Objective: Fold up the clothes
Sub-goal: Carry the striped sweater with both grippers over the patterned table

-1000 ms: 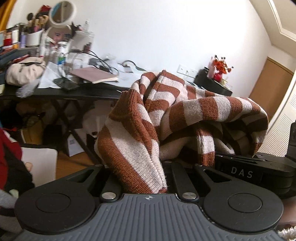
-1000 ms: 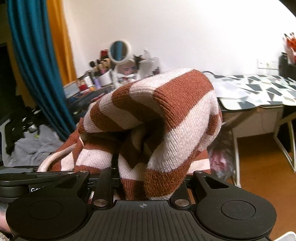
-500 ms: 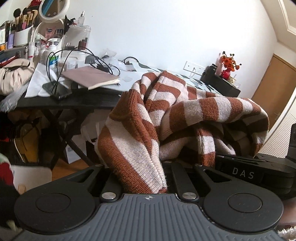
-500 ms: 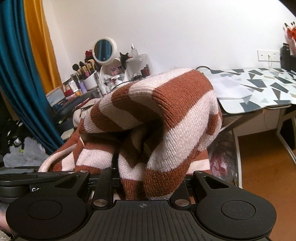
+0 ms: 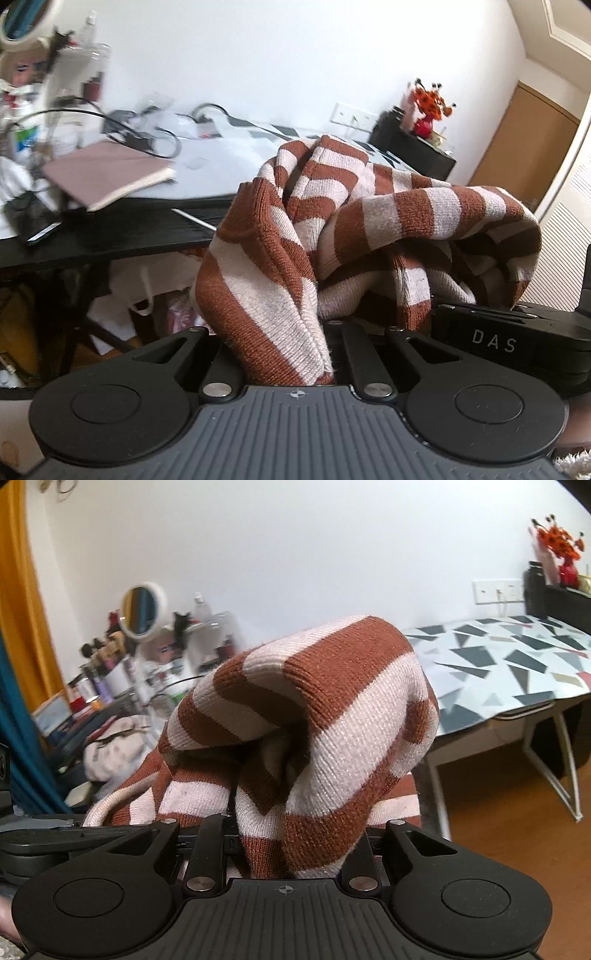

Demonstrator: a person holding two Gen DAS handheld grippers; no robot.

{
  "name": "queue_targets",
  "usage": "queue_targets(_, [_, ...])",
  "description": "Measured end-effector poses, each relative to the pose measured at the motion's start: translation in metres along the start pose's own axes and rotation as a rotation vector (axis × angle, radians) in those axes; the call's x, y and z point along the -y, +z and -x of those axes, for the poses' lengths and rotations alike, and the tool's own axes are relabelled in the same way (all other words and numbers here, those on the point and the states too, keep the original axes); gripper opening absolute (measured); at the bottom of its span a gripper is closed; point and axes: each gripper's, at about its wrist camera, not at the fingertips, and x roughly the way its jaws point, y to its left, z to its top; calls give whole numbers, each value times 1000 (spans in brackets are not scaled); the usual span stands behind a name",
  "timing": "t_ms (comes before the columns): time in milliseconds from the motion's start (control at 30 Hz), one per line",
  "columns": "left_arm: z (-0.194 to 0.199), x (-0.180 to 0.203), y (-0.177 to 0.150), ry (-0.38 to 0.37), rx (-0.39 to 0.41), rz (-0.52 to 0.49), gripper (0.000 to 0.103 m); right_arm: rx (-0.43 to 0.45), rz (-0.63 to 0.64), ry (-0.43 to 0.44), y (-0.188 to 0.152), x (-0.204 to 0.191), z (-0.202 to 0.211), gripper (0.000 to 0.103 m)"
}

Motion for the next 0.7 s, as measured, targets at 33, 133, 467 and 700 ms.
queue_targets(33, [-10,5,3,-7,-5,-5,10,-2,-7,-2,2,12,-3,21])
queue_targets(133, [-44,27,20,2,-1,-25,10,3,-26,4,13,50,-12,21])
queue_targets(467, [-215,103,103,25,45,29,10,6,63,35,115,234,-53,21])
queue_targets(700, [-298,160,141,-5,59,42,10,12,79,26,169,346,-57,21])
